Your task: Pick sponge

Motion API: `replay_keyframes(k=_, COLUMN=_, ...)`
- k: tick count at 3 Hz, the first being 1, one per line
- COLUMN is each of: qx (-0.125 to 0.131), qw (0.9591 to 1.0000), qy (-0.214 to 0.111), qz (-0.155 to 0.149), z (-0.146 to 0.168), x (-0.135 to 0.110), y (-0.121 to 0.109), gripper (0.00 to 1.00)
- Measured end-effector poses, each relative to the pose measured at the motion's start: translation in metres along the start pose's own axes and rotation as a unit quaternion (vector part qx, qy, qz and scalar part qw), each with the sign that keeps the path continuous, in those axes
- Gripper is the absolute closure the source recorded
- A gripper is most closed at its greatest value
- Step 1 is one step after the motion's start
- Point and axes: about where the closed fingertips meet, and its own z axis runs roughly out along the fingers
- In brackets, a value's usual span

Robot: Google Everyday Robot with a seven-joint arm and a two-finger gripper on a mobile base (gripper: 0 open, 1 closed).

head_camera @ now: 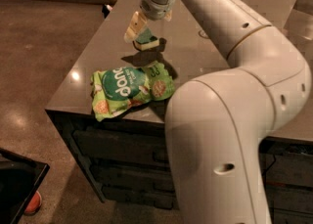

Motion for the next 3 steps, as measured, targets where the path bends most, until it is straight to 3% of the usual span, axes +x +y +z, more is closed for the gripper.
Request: replay_keyframes(k=3, qx=-0.022, qw=0.999, qy=0.039, qz=-0.001, z=0.041, x=-0.003, y=0.001, gripper=0.0)
